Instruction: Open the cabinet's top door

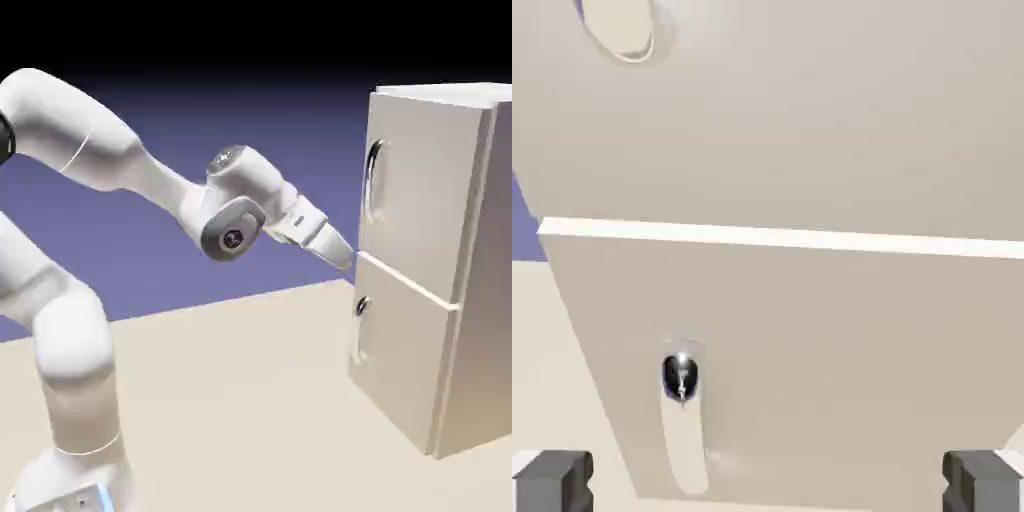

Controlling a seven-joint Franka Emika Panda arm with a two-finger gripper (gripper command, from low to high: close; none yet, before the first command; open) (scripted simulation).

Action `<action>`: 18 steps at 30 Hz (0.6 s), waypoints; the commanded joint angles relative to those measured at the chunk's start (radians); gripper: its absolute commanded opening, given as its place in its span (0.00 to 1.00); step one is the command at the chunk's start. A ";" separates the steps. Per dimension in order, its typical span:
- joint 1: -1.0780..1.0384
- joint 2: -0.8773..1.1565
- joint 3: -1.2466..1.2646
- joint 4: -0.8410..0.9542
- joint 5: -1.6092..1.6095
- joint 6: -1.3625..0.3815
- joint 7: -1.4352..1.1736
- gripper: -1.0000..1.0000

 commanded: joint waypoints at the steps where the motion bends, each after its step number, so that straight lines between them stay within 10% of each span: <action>1: -0.015 -0.005 0.016 0.006 0.044 -0.003 -0.031 0.50; 18: -0.272 -0.098 0.284 0.111 0.783 -0.062 -0.566 0.50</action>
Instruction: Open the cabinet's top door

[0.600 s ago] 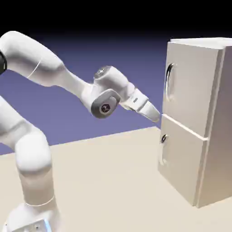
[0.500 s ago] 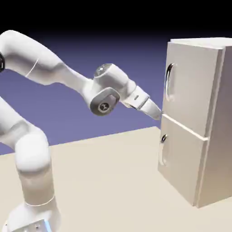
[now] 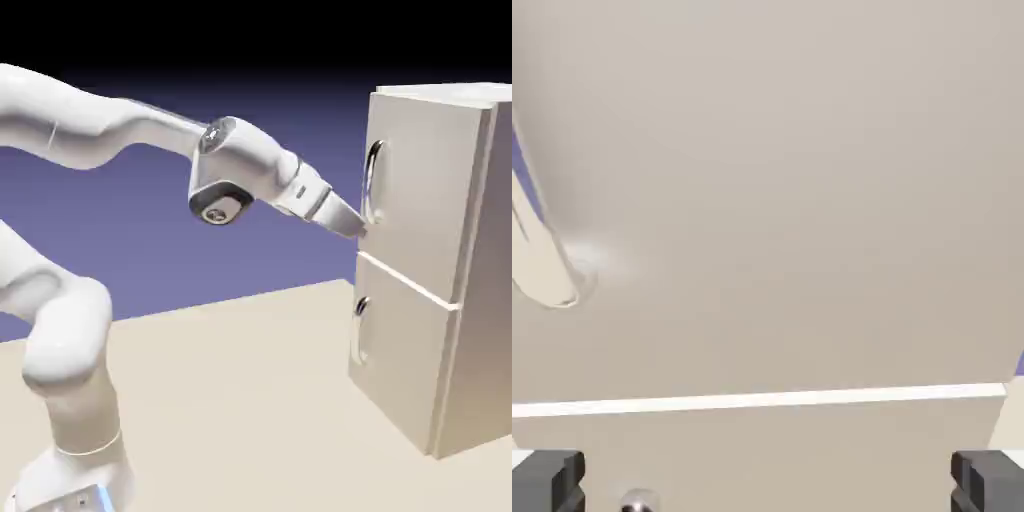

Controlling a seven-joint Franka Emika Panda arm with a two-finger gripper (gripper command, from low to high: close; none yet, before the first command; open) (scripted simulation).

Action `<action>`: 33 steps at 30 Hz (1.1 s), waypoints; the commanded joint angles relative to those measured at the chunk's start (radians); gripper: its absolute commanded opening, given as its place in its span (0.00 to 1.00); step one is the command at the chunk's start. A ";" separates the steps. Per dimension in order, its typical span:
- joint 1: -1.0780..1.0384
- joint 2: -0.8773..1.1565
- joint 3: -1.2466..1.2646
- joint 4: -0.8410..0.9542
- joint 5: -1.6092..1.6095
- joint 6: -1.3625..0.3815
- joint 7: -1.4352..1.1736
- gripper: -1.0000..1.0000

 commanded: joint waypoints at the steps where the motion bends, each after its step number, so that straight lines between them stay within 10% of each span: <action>1: -0.015 -0.005 0.016 0.006 0.044 -0.003 -0.031 0.50; 33: -0.498 -0.180 0.520 0.203 1.435 -0.113 -1.037 0.50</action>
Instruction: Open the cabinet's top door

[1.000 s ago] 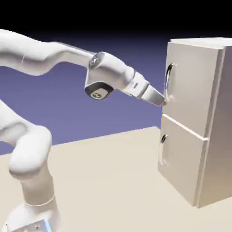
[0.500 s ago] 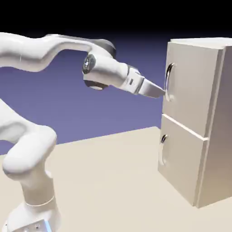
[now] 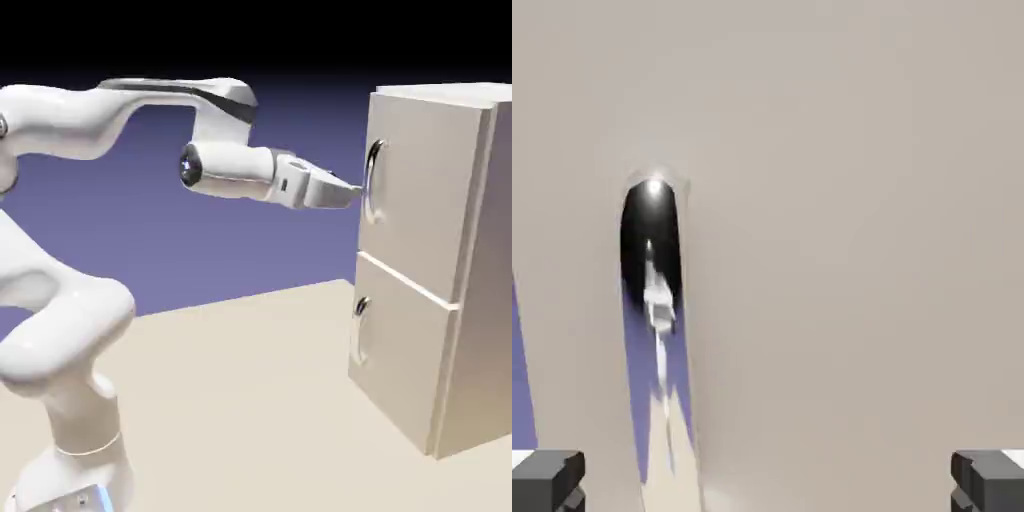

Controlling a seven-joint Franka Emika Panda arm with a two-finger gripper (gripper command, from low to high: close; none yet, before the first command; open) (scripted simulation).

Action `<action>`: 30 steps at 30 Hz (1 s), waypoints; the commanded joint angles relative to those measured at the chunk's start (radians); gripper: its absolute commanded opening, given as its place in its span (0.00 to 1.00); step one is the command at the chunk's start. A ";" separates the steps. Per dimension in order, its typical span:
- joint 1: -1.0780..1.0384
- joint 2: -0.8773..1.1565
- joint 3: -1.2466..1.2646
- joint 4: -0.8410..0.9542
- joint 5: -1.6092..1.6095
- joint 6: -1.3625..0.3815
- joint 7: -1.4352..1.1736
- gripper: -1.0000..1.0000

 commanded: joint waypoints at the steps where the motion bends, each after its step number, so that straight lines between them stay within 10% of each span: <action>1: -0.015 -0.005 0.016 0.006 0.044 -0.003 -0.031 0.50; 20: -0.369 0.003 0.314 0.212 0.562 -0.063 -0.409 0.50; 21: -0.369 0.003 0.314 0.212 0.562 -0.063 -0.409 0.00; 30: -0.079 0.201 0.070 0.121 0.562 -0.121 -0.674 0.00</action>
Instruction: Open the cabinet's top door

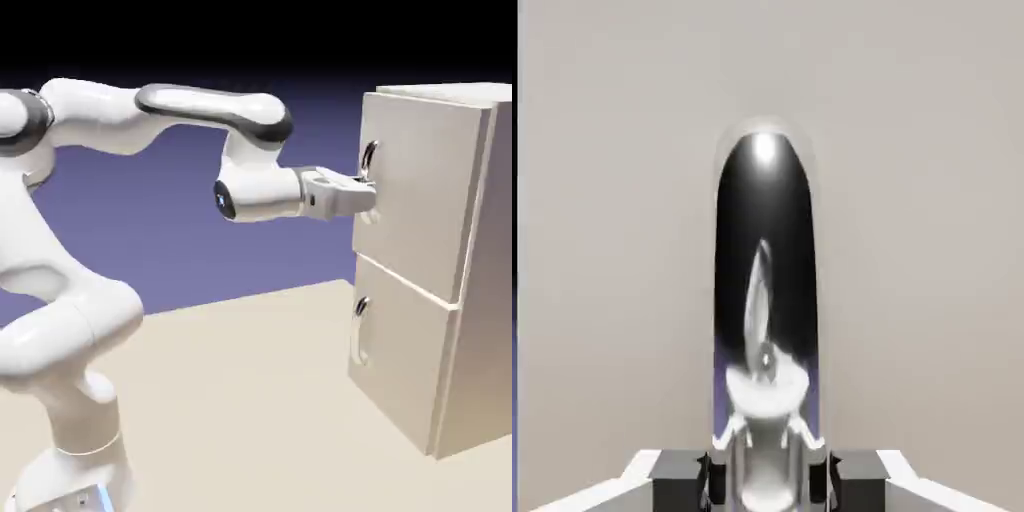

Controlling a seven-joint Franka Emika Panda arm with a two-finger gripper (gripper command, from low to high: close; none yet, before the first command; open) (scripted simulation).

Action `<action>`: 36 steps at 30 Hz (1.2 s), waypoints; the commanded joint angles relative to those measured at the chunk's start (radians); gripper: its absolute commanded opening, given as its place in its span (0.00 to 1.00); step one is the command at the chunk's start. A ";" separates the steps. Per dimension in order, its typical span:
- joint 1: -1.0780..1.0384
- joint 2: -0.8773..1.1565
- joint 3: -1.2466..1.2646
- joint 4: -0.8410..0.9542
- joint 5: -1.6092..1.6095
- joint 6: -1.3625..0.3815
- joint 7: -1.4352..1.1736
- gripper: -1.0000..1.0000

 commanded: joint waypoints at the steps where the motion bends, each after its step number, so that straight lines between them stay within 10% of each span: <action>1: 0.036 0.019 -0.033 -0.007 0.000 -0.002 -0.027 0.00; 18: 0.498 0.006 -0.541 -0.228 -0.453 -0.191 0.111 0.00; 36: 0.505 -0.044 -1.025 -0.346 -1.231 -0.804 0.374 0.00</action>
